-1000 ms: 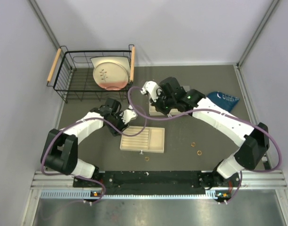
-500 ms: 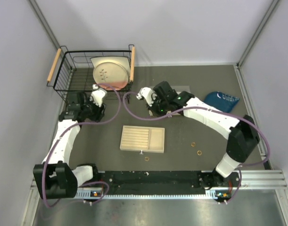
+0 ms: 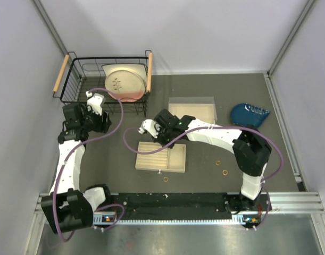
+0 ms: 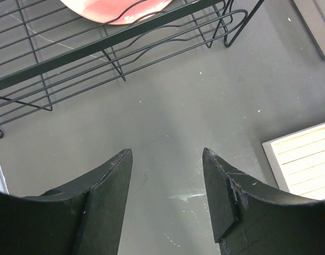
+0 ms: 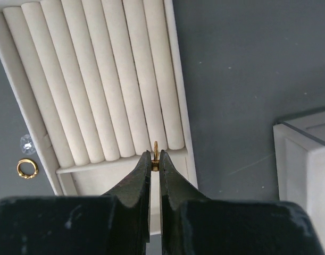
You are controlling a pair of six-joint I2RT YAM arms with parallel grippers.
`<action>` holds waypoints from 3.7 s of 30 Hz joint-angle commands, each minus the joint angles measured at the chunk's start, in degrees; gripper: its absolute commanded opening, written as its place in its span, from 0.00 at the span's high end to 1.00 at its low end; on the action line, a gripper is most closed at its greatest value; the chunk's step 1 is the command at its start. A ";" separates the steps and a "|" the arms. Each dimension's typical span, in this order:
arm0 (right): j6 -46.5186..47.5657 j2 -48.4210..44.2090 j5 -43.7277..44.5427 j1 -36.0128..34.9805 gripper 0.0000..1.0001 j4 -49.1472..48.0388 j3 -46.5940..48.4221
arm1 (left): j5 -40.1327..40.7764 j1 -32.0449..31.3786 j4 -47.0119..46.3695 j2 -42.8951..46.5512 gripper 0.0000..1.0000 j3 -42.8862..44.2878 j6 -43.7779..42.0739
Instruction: Organize the mixed jewelry
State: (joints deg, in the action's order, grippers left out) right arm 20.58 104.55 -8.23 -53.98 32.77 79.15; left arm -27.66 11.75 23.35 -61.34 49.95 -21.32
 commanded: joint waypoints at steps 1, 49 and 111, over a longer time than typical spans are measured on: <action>1.31 1.88 0.32 -1.13 1.00 -2.63 2.23 | -2.57 0.91 -3.40 1.05 0.39 -1.09 2.07; 6.05 8.92 4.62 -3.15 0.93 -6.41 0.91 | -7.85 2.58 -1.82 2.54 0.41 -3.90 0.49; 13.35 -32.92 4.54 18.82 0.63 6.69 -40.57 | -21.30 0.91 -1.03 0.52 0.36 -1.44 1.55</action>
State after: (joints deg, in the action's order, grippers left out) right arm 34.30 71.07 -2.02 -35.70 41.15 38.24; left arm -48.45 12.82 23.94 -61.41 46.76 -19.57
